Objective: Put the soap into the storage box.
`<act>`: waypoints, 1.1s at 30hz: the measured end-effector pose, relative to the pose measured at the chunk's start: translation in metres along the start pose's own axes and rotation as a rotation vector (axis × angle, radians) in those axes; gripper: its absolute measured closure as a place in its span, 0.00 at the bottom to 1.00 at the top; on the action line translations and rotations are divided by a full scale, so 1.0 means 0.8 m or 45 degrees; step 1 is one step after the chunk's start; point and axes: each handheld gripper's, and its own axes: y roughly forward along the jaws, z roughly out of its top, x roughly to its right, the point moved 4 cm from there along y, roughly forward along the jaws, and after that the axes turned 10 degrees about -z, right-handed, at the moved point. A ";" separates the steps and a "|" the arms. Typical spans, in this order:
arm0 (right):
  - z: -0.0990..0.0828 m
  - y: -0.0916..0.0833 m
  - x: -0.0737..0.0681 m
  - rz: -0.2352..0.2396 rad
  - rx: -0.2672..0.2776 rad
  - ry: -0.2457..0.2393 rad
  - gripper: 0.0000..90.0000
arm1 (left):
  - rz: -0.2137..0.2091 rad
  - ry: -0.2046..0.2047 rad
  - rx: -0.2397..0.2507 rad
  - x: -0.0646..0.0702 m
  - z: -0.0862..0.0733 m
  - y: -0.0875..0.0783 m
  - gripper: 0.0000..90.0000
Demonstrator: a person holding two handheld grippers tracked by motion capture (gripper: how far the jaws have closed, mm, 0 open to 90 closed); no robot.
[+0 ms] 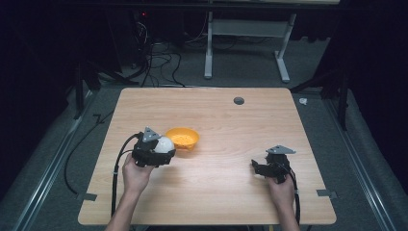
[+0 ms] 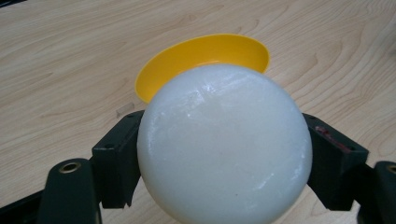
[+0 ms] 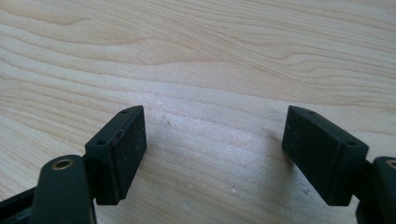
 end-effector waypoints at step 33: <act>0.000 0.000 0.000 0.000 0.000 0.004 0.25 | -0.043 0.016 -0.021 -0.008 0.045 0.021 0.27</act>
